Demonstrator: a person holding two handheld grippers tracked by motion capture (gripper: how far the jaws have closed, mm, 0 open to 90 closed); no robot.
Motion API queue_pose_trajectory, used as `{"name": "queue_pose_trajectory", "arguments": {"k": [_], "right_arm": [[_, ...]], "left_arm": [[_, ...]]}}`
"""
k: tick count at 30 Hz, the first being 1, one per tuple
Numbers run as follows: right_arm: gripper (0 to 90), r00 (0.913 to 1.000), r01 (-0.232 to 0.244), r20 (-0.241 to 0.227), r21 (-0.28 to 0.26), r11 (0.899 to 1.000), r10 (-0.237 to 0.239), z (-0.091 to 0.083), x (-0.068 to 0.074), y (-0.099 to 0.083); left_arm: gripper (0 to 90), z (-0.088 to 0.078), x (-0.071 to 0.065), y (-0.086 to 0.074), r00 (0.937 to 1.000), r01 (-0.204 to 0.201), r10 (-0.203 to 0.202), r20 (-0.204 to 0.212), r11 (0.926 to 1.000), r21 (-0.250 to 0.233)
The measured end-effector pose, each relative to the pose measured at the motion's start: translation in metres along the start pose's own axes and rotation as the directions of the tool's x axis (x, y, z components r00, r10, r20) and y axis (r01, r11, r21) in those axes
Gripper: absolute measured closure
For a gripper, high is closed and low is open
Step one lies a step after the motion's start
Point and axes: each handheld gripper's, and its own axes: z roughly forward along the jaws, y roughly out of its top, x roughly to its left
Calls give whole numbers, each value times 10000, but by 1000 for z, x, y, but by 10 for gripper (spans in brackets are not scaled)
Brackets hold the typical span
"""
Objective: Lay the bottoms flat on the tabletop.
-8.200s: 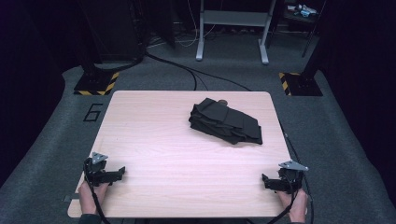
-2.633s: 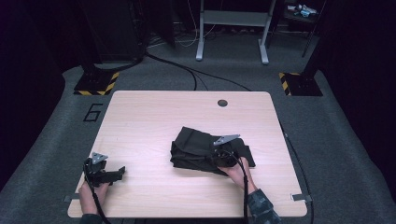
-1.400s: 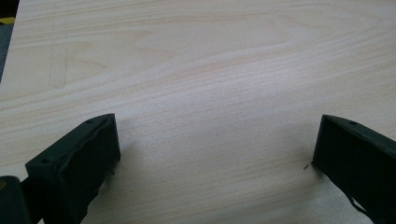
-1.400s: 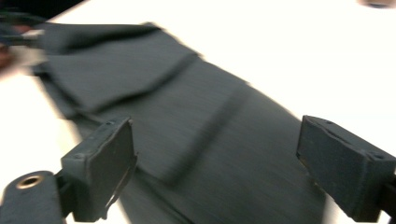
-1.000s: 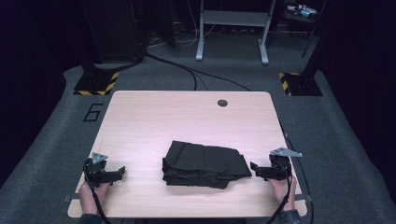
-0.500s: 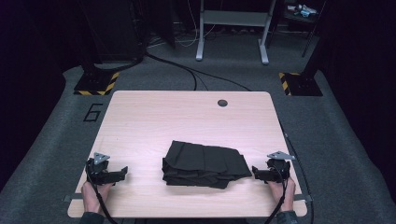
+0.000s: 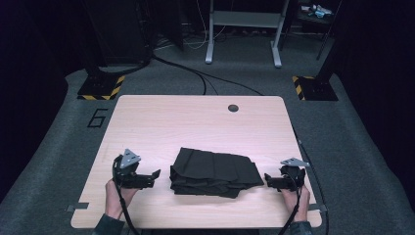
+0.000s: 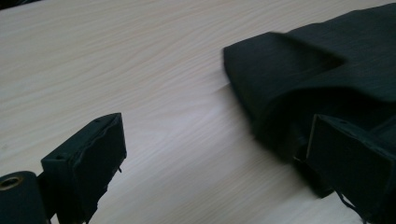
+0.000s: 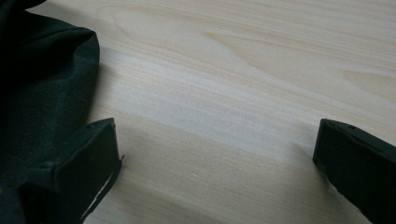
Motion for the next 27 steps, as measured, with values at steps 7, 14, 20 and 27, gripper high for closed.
{"name": "queue_pose_trajectory", "arguments": {"k": [7, 14, 20, 27], "right_arm": [[0, 10000, -20, 25, 8, 10000, 20, 0, 0, 0], [0, 10000, -16, 26, 14, 10000, 16, 0, 0, 0], [0, 10000, -20, 27, 15, 10000, 20, 0, 0, 0], [0, 10000, -15, 27, 11, 10000, 15, 0, 0, 0]], "left_arm": [[0, 22, -44, 28, 9906, -825, 810, 1103, 9965, 96], [0, 49, -90, 45, 9652, -1706, 1638, 2040, 9852, 160], [0, 76, -125, 55, 9245, -2637, 2418, 2945, 9639, 366], [15, 110, -150, 56, 8907, -3108, 2632, 3707, 9476, 741]]}}
